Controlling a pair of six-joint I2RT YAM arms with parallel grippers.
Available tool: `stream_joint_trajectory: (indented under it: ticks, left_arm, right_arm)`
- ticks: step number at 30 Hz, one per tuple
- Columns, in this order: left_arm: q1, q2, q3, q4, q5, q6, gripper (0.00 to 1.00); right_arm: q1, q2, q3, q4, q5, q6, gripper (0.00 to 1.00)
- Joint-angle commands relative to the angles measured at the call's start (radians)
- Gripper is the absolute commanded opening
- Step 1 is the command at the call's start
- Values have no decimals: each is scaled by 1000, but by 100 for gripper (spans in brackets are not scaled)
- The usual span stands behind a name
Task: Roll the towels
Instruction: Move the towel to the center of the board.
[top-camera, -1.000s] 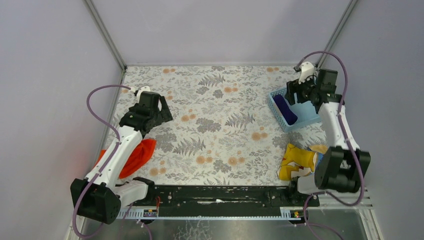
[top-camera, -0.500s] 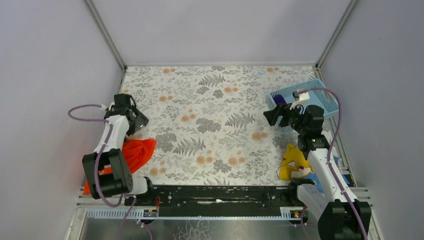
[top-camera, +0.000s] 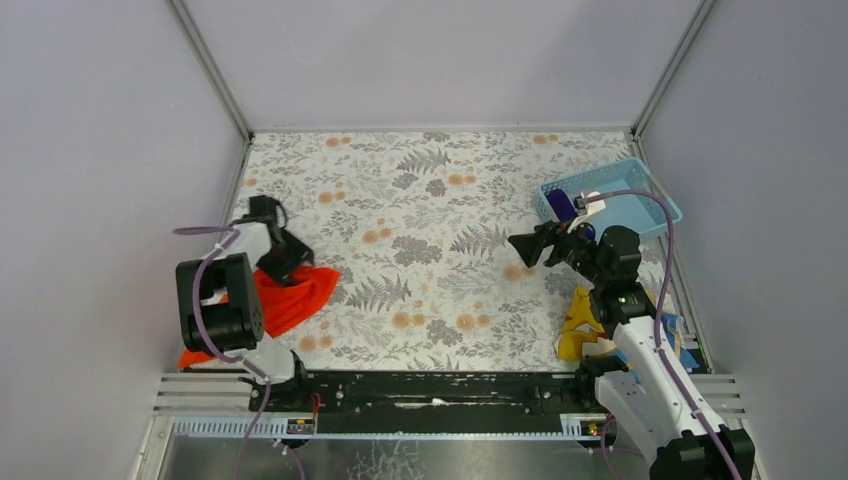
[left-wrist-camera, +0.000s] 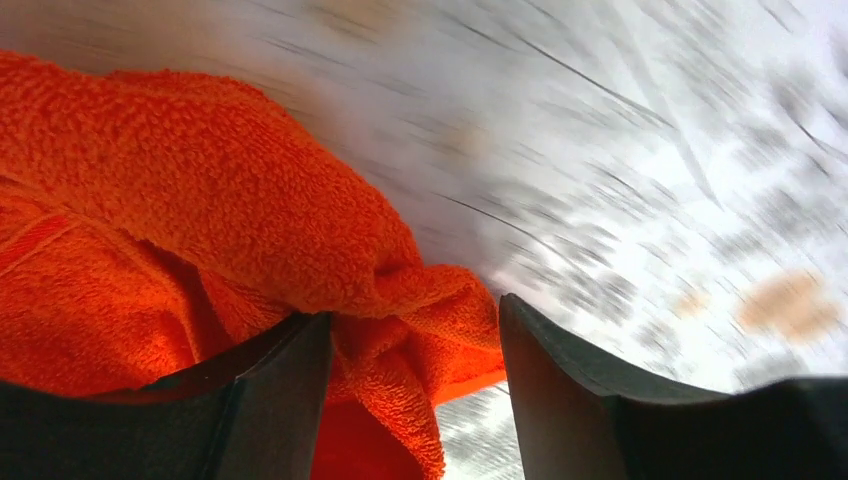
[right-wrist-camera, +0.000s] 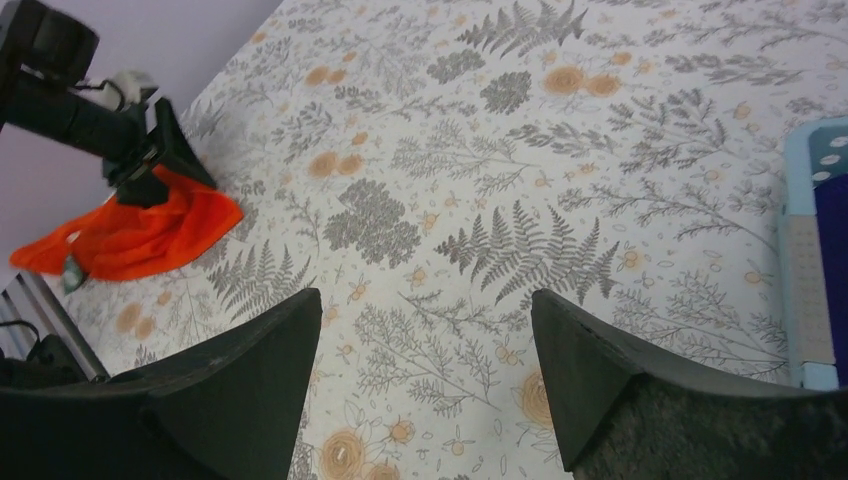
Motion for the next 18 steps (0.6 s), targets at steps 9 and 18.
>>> stream_joint_trajectory:
  ticks: [9, 18]
  left_arm:
    - [-667, 164, 250, 279, 257, -363, 68]
    - [-701, -38, 271, 176, 53, -239, 80]
  right_arm:
    - [175, 61, 51, -111, 94, -40, 84]
    - [358, 279, 81, -147, 206, -34, 81]
